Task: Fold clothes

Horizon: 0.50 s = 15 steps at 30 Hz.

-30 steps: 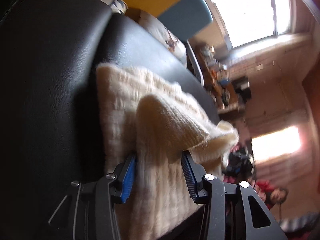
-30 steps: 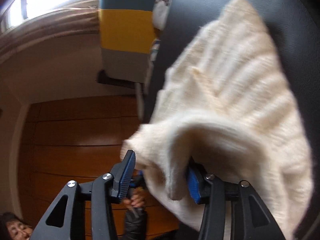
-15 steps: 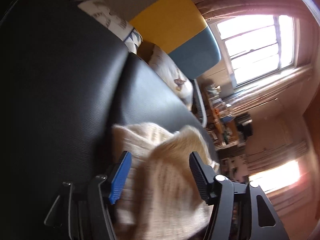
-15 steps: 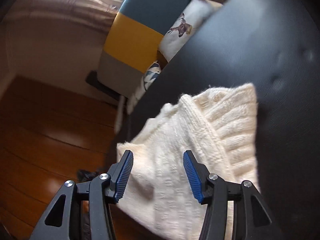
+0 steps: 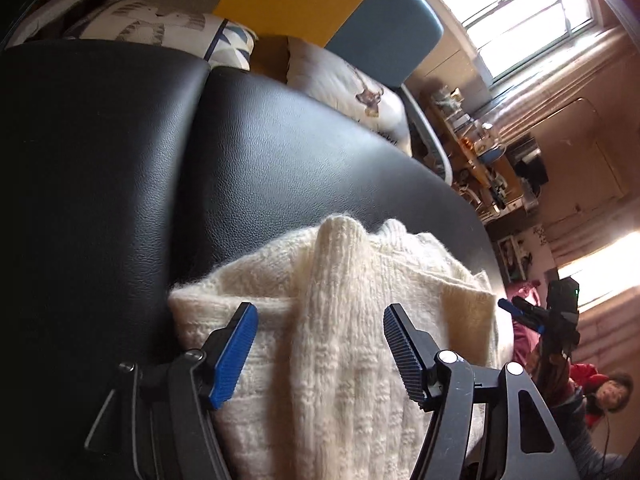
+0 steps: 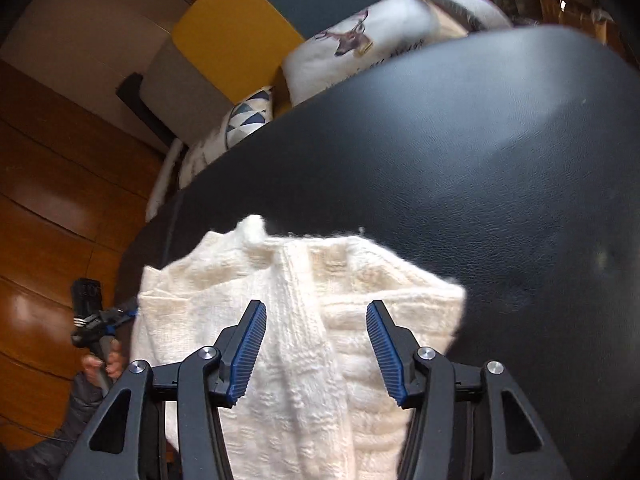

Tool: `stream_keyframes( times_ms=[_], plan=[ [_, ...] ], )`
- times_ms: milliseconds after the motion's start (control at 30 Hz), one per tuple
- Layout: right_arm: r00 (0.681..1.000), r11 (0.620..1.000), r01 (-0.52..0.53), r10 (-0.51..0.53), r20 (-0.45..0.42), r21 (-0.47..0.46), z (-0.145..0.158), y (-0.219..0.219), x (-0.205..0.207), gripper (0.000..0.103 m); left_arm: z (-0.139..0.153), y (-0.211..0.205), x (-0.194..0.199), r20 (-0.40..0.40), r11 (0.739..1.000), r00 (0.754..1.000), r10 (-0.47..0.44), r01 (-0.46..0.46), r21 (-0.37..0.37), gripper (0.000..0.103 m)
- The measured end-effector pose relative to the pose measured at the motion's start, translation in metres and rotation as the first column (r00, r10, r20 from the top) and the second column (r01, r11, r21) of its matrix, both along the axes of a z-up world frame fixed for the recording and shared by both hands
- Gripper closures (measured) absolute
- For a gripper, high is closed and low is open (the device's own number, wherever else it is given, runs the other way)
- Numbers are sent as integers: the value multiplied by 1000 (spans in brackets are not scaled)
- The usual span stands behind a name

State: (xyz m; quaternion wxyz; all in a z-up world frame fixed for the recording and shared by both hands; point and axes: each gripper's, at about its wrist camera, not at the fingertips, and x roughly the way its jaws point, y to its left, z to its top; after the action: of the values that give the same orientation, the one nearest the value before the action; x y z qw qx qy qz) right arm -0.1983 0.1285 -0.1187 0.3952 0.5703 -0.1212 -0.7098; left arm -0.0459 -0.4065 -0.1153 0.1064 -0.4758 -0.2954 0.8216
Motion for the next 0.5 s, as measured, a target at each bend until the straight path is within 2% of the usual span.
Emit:
stream_keyframes(
  times_ms=[133,200,233,267,300,333,367,400,500],
  plan=[
    [998,998,-62,62,-2,-20,-10,-17,-7,49,0,6,5,-1,1000,1000,-12,12,-14,38],
    [993,993,-109,111,-35,48,-16,-30,-4,53,-2,7,4,0,1000,1000,-4,4,-23,38],
    [989,987,-127,133,-58,103,-19,-38,-2,69,-2,8,4,1,999,1000,2,-2,-32,39],
    [986,976,-137,152,-76,169,-20,-45,2,94,-2,8,4,3,999,1000,8,-8,-42,45],
    [981,968,-151,171,-87,201,-20,-51,7,96,-2,9,5,4,998,1000,19,-19,-60,58],
    [976,963,-155,183,-117,219,-15,-55,14,96,-1,9,6,5,996,999,31,-31,-81,65],
    [973,963,-151,184,-136,225,-10,-55,20,97,3,9,11,-13,996,999,44,-45,-82,83],
    [970,963,-146,185,-157,227,-3,-55,26,97,8,8,16,-36,995,998,58,-60,-76,94],
    [957,973,-124,169,-237,193,30,-46,43,97,22,7,33,-104,993,990,99,-105,-57,96]
  ],
)
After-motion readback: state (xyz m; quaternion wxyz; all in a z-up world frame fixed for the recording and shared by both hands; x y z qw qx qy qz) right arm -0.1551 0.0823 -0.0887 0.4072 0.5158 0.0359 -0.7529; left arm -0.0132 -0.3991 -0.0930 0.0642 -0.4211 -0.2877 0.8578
